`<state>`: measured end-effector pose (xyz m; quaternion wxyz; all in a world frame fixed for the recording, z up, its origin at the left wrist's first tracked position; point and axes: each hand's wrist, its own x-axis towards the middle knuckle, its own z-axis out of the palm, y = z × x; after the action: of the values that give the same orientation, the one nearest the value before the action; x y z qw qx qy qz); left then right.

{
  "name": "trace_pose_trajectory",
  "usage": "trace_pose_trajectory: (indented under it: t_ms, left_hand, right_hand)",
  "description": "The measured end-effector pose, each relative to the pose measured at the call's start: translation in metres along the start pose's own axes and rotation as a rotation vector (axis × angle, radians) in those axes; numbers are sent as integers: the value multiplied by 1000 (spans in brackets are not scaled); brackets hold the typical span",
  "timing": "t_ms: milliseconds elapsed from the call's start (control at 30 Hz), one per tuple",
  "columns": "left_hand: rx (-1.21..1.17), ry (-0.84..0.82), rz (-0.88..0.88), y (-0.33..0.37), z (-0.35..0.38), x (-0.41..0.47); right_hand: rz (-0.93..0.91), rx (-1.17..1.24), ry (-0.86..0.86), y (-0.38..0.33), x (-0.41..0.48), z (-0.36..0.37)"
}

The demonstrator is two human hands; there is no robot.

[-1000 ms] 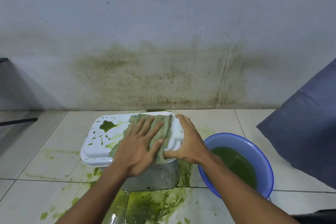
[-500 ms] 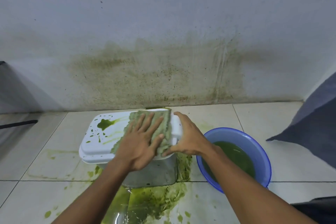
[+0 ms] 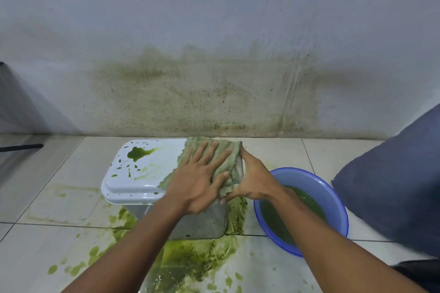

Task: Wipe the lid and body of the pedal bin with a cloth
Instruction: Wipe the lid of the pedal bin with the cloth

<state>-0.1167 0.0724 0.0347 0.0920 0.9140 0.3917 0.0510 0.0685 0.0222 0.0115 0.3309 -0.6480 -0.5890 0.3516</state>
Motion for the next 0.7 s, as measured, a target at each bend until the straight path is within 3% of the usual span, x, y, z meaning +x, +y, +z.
trace_pose_trajectory:
  t_ms: [100,200,333,500,600,700]
  left_hand:
    - [1,-23,-157,-26,-6,5]
    - [13,-88,-231,-8,-8,33]
    - [75,-83,-83,33,-2,37]
    - [-30,24,66,-4,1,-8]
    - [-116,89,-62,-42,-5,-18]
    - [-40,83,-279,-61,-11,-4]
  right_hand:
    - [35,-75,-13,1,0,-3]
    - [21,-29,-22,-2,-1,-1]
    - [24,39,17,3,-1,-1]
    - [54,34,3,6,-1,-6]
    - [39,44,-10,-4,1,-4]
    - [19,27,16,-7,2,1]
